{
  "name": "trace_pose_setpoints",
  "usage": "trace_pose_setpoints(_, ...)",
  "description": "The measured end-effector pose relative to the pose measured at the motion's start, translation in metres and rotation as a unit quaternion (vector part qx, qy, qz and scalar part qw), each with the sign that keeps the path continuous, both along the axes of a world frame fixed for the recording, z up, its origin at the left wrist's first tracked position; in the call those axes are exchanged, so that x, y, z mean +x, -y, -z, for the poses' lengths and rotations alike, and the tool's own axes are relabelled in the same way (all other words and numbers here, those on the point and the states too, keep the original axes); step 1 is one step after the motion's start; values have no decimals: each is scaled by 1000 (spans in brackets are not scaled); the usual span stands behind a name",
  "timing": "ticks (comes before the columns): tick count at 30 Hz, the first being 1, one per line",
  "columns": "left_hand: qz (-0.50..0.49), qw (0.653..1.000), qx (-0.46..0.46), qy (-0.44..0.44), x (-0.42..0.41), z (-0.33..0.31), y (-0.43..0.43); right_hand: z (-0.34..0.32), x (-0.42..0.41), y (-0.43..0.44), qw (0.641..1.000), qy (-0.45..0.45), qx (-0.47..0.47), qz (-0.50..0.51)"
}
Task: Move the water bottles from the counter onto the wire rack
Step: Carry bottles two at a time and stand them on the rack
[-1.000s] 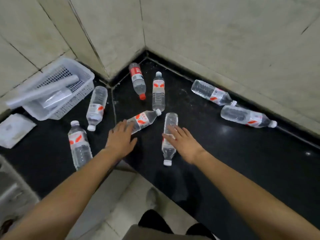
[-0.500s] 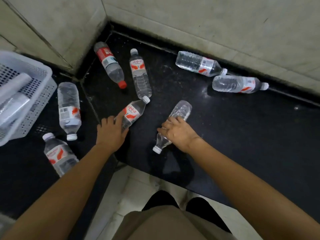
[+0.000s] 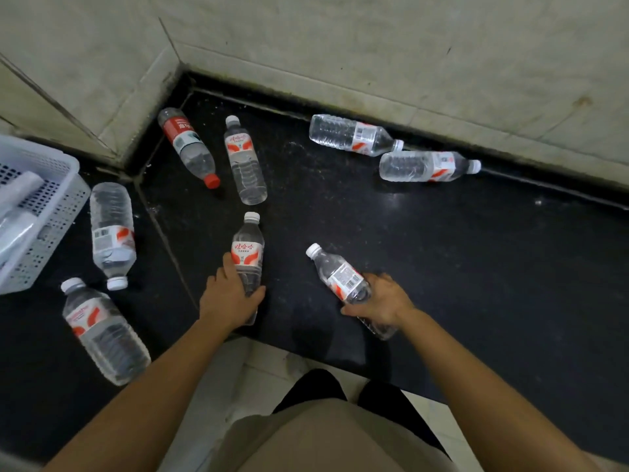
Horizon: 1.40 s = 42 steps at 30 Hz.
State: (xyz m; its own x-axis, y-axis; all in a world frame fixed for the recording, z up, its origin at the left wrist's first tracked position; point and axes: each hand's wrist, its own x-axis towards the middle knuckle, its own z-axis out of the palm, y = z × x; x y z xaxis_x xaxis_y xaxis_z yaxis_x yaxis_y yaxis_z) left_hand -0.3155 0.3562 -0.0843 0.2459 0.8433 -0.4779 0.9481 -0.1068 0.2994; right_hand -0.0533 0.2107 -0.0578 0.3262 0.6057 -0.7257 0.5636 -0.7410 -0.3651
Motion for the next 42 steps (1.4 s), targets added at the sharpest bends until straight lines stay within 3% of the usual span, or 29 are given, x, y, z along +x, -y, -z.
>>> trace_pose_setpoints(4, -14, 1000, 4, -8, 16, -1, 15, 11, -7, 33, 996, 17, -2, 89)
trace_pose_setpoints(10, 2, 1000, 4, 3, 44, -5, 46, 20, -33, 58, 974, 206, 41, 78)
trace_pose_setpoints(14, 20, 999, -32, 29, 66, -6, 69, 23, -26, 74, 984, 123, 100, 85)
trace_pose_setpoints(18, -20, 998, -49, 43, 81, -5, 78, 20, -24, 81, 989, 14, 86, 117)
trace_pose_setpoints(25, -85, 981, -78, 154, 77, 1, 58, 29, -46, 73, 989, 61, 54, 121)
trace_pose_setpoints(31, -163, 945, -196, 207, 84, 6, 35, 33, -38, 86, 970, 20, 72, 231)
trace_pose_setpoints(36, -60, 937, -260, 224, 112, -1, 52, 16, -27, 132, 909, 23, 128, 397)
trace_pose_setpoints(39, 20, 927, -284, 246, 151, -13, 87, -6, -16, 172, 828, 20, 189, 528)
trace_pose_setpoints(42, 92, 892, -313, 312, 199, -46, 136, -38, 0, 221, 753, 32, 254, 606)
